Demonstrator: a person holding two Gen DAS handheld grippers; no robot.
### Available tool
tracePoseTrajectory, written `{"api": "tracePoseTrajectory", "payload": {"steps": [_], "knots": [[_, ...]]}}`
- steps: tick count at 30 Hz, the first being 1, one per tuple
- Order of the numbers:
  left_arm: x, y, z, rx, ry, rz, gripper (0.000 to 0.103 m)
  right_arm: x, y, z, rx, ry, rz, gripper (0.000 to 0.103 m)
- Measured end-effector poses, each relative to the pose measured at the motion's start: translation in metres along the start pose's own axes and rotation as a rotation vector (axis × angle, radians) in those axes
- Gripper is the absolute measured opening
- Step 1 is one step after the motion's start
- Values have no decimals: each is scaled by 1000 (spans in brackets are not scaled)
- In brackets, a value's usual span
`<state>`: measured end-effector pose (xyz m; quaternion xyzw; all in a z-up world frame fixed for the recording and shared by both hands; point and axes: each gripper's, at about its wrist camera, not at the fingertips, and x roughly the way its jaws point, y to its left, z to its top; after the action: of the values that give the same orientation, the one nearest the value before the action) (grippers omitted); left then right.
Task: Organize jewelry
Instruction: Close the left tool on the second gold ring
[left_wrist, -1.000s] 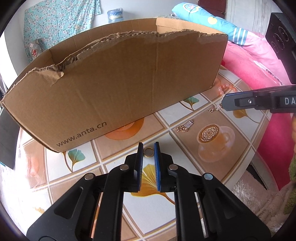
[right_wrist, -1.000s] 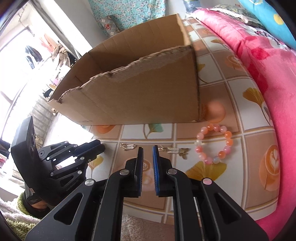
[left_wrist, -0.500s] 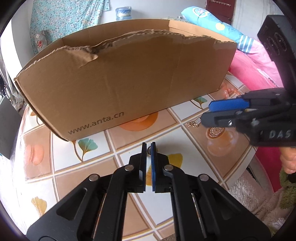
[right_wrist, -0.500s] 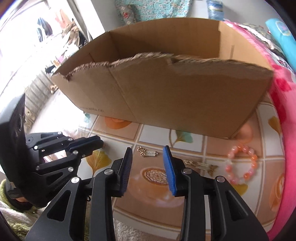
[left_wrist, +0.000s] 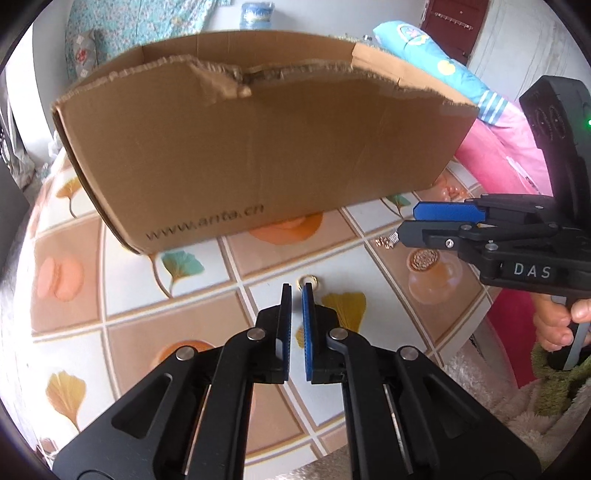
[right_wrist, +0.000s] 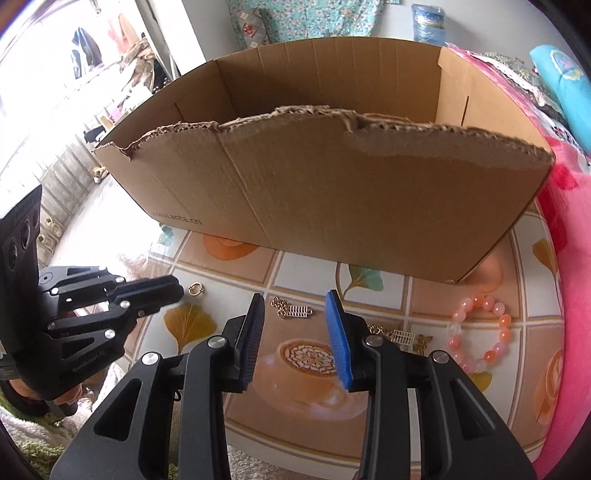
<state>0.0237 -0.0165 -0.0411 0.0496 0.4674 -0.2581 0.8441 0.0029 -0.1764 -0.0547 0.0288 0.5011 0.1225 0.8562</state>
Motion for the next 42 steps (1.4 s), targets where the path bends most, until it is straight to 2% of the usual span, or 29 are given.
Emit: {"api": "tracePoseTrajectory", "payload": {"steps": [8, 16, 22, 25, 29, 35, 42], "knots": [[9, -13, 7, 38, -5, 12, 16, -5, -4, -7, 22, -10, 9, 34], [12, -19, 12, 61, -10, 55, 16, -5, -11, -14, 52, -13, 28, 34], [14, -32, 11, 133, -17, 121, 15, -4, -13, -14, 61, -18, 45, 34], [14, -35, 10, 147, -23, 124, 11, -3, -14, -14, 71, -16, 58, 34], [14, -36, 11, 147, -27, 126, 11, -4, -15, -14, 77, -21, 66, 34], [11, -31, 10, 138, -25, 113, 11, -4, -8, -10, 42, -22, 52, 34], [0, -21, 9, 97, -51, 105, 11, 3, 12, -3, -65, -31, -6, 34]]}}
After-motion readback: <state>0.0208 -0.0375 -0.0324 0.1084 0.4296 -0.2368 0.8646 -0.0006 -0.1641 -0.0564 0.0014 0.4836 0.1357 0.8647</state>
